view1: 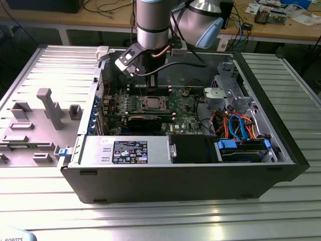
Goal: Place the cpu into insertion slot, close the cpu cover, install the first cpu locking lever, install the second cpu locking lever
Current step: 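Close the cpu cover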
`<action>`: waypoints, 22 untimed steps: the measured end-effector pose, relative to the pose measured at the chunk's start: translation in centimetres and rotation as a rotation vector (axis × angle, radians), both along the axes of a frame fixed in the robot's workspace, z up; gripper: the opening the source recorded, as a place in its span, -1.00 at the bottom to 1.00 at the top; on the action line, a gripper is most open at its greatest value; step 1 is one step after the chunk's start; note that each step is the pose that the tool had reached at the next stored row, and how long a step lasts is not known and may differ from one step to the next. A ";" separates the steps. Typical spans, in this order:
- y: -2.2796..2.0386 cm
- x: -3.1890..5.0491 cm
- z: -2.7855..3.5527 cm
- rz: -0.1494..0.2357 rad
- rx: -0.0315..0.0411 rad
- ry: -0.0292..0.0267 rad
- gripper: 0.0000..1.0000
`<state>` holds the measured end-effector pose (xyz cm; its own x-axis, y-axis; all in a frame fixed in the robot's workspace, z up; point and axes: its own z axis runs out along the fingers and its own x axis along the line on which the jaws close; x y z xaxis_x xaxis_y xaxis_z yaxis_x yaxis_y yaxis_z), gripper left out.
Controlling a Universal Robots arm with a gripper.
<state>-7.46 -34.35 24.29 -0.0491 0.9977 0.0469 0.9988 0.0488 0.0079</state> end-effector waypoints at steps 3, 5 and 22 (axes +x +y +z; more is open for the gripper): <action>0.00 -0.57 -0.36 0.000 -0.0001 0.0000 -0.79; 0.00 -0.67 -0.76 0.000 0.0000 0.0002 -0.79; -0.05 -1.18 -3.27 0.000 -0.0001 0.0074 -0.79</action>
<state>-8.64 -34.39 21.02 -0.0486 0.9977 0.0472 0.9988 0.0487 0.0005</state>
